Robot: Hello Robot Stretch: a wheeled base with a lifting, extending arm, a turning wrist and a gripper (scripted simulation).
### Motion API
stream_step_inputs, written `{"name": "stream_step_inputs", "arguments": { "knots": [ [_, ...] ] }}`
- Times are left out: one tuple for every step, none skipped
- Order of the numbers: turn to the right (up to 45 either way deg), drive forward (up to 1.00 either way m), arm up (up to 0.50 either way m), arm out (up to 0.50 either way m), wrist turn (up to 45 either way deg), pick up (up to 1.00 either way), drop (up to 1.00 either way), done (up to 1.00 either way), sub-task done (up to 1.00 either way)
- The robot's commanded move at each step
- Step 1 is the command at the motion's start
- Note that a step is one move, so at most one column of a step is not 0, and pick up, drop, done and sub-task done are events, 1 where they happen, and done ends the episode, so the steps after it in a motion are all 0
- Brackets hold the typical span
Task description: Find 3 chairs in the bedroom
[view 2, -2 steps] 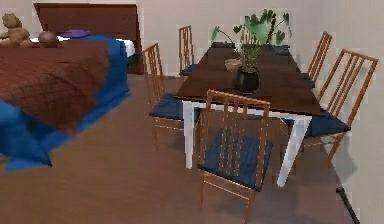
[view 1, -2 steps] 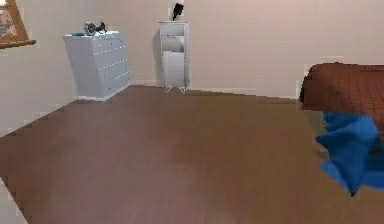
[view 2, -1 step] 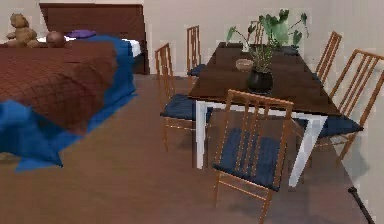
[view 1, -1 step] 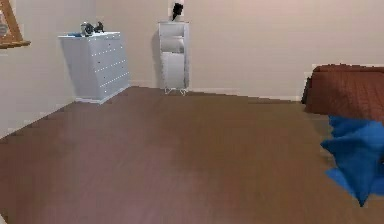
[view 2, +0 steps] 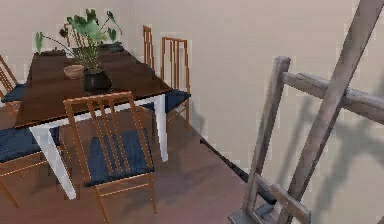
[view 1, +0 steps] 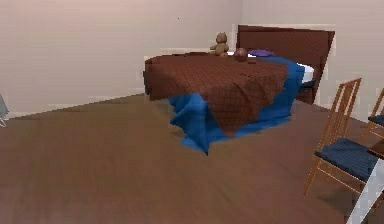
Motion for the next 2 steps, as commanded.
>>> {"name": "stream_step_inputs", "arguments": {
  "knots": [
    [15.0,0.0,0.0,0.0,0.0,0.0,0.0,0.0,0.0],
    [0.0,0.05,0.0,0.0,0.0,0.0,0.0,0.0,0.0]
  ]
}}
